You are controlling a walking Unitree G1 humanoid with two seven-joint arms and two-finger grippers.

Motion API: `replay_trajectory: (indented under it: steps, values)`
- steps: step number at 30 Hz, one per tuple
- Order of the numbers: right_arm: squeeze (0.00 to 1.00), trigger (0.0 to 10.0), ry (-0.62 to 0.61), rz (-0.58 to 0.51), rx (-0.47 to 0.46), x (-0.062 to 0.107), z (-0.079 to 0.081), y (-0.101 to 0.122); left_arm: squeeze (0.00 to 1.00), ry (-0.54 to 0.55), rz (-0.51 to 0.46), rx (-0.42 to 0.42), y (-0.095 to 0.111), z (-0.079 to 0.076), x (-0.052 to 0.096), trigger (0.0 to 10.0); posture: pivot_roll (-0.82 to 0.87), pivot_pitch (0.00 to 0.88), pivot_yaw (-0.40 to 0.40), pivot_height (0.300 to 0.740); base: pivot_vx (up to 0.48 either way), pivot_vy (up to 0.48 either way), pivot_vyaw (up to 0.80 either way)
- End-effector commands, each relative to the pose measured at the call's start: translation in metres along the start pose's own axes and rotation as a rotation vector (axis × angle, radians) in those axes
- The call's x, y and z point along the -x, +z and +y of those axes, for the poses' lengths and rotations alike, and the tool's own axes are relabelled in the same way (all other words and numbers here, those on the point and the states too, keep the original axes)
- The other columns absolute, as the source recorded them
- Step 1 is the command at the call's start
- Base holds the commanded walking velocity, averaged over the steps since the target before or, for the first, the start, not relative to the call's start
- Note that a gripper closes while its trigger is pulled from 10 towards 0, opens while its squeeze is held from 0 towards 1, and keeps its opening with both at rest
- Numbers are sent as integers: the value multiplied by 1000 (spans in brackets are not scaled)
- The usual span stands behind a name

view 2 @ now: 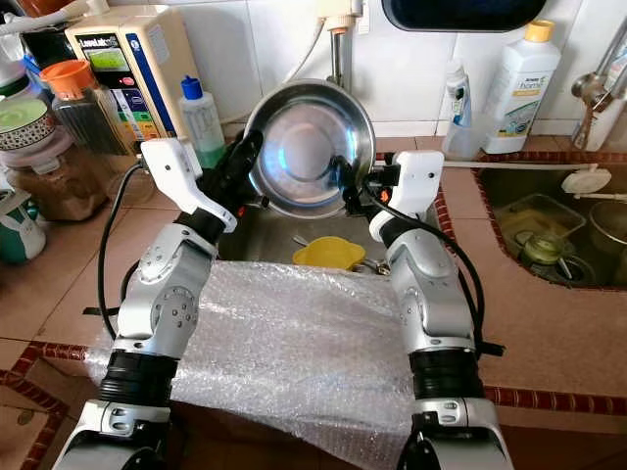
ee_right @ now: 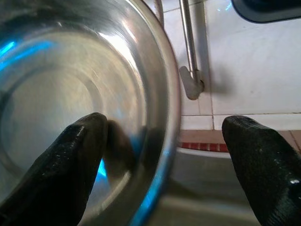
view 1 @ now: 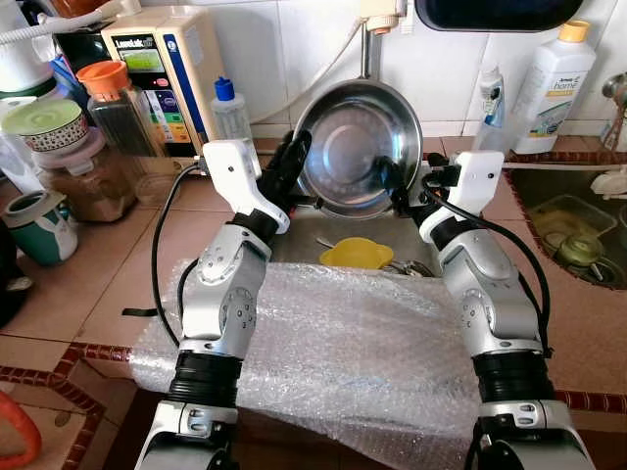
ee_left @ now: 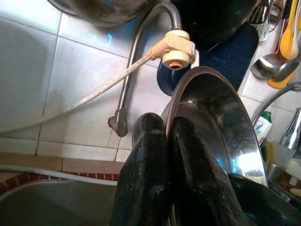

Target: Kitchen organization

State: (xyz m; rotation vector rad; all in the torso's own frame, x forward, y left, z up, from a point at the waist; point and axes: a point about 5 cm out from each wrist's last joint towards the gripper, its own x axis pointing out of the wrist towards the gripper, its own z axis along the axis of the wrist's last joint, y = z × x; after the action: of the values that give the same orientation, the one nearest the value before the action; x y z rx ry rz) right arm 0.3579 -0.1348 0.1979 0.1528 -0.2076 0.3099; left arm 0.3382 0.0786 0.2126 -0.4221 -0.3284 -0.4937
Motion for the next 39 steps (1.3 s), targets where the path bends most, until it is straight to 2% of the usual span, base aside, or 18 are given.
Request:
replay_trajectory:
  steps: [1, 2, 3, 4, 5, 21, 22, 24, 25, 26, 27, 39]
  values:
    - [0, 0, 13, -17, -13, -5, 5, 4, 0, -7, -20, -3, 6, -1, 0, 10000, 8, 0, 91, 740, 0, 0, 0]
    - [0, 0, 13, -17, -13, -5, 5, 4, 0, -7, -20, -3, 6, -1, 0, 10000, 8, 0, 91, 740, 0, 0, 0]
    - [0, 10000, 3, -15, -20, -8, 5, 4, 0, -4, -19, 2, 6, -2, 1, 10000, 9, 0, 83, 740, 0, 0, 0]
    - [0, 10000, -3, -17, -46, -10, 4, 4, 0, 1, -20, 8, 5, -1, 1, 10000, 10, 0, 79, 740, 0, 0, 0]
    - [0, 0, -3, -21, -64, -10, 4, 4, 0, 3, -21, 10, 5, -1, 2, 10000, 10, 0, 79, 740, 0, 0, 0]
    - [0, 0, 26, 10, -172, -10, 7, -3, 0, 62, 5, 75, -5, 4, 11, 10000, 0, 3, 41, 740, 0, 0, 0]
    - [0, 2353, 42, 24, -176, -10, 8, -5, 0, 70, 12, 83, -7, 5, 13, 10000, 0, 4, 38, 740, 0, 0, 0]
    - [0, 9529, 48, 34, -174, -10, 9, -6, 0, 74, 19, 103, -9, 5, 14, 10000, 1, 6, 31, 740, 0, 0, 0]
    - [0, 9529, 48, 34, -174, -10, 9, -6, 0, 74, 19, 103, -9, 5, 14, 10000, 1, 6, 31, 740, 0, 0, 0]
    - [0, 3647, 57, 34, -200, -10, 9, -7, 0, 74, 29, 117, -11, 5, 15, 10000, 1, 5, 28, 740, 0, 0, 0]
    - [0, 0, 64, 31, -227, -10, 10, -7, 0, 74, 35, 129, -13, 5, 16, 10000, 1, 5, 26, 740, 0, 0, 0]
    - [0, 0, 143, 108, -346, -6, 17, -19, 0, 60, 81, 177, -22, 1, 18, 10000, -4, 11, 20, 740, 0, 0, 0]
